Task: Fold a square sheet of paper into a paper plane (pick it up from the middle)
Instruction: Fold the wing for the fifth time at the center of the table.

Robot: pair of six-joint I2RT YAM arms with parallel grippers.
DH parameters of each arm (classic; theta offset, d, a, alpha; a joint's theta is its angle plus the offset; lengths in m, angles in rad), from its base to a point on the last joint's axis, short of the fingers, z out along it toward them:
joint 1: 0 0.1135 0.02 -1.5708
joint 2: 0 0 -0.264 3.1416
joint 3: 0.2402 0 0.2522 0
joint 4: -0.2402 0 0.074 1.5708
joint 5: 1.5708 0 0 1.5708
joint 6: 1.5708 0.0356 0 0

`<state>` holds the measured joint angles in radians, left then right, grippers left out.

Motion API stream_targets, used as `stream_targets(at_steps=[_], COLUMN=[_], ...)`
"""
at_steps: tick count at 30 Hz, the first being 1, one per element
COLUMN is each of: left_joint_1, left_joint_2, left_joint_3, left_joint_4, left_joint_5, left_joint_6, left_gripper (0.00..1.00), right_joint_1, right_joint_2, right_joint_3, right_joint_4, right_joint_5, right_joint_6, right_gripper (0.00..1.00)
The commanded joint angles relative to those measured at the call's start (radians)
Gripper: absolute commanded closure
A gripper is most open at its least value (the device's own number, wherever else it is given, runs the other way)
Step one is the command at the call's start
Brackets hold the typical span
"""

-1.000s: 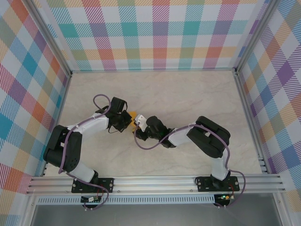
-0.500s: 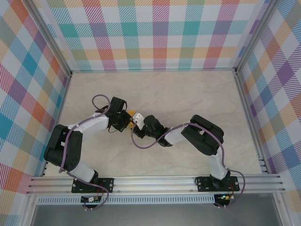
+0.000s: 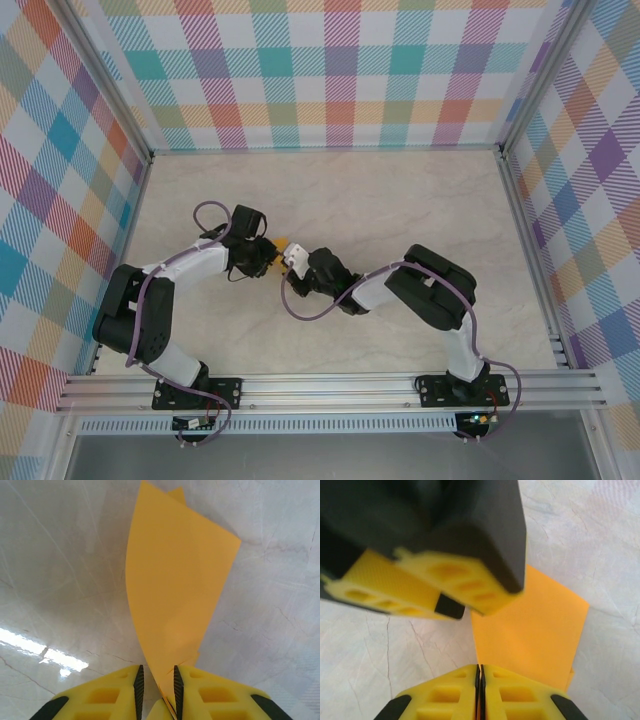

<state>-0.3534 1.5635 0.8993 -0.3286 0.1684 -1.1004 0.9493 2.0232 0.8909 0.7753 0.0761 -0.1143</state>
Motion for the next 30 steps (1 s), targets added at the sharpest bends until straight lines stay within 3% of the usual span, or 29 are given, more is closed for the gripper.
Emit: stream_targets(at_steps=[1, 9, 11, 15, 19, 30], left_joint_1=[0.024, 0.033, 0.033, 0.033, 0.033, 0.033], left_joint_2=[0.002, 0.053, 0.054, 0.039, 0.02, 0.007], left_joint_3=[-0.025, -0.031, -0.033, -0.034, -0.031, -0.027], left_joint_4=[0.029, 0.105, 0.108, 0.106, 0.085, 0.065], left_joint_5=[0.036, 0.1, 0.104, 0.105, 0.094, 0.082], left_joint_6=[0.002, 0.004, 0.003, 0.003, 0.007, 0.01], left_gripper=[0.74, 0.74, 0.78, 0.88, 0.9, 0.9], right_joint_1=[0.006, 0.006, 0.006, 0.006, 0.006, 0.006], right_joint_2=[-0.044, -0.062, -0.058, -0.044, -0.026, -0.007], right_joint_3=[-0.03, -0.06, -0.052, -0.022, 0.0, 0.029], right_joint_4=[0.073, 0.107, 0.101, 0.06, 0.035, -0.013], right_joint_5=[-0.034, -0.058, -0.059, -0.05, -0.029, -0.019], right_joint_6=[-0.014, -0.006, -0.002, 0.008, 0.004, 0.0], right_gripper=[0.91, 0.9, 0.89, 0.77, 0.69, 0.76])
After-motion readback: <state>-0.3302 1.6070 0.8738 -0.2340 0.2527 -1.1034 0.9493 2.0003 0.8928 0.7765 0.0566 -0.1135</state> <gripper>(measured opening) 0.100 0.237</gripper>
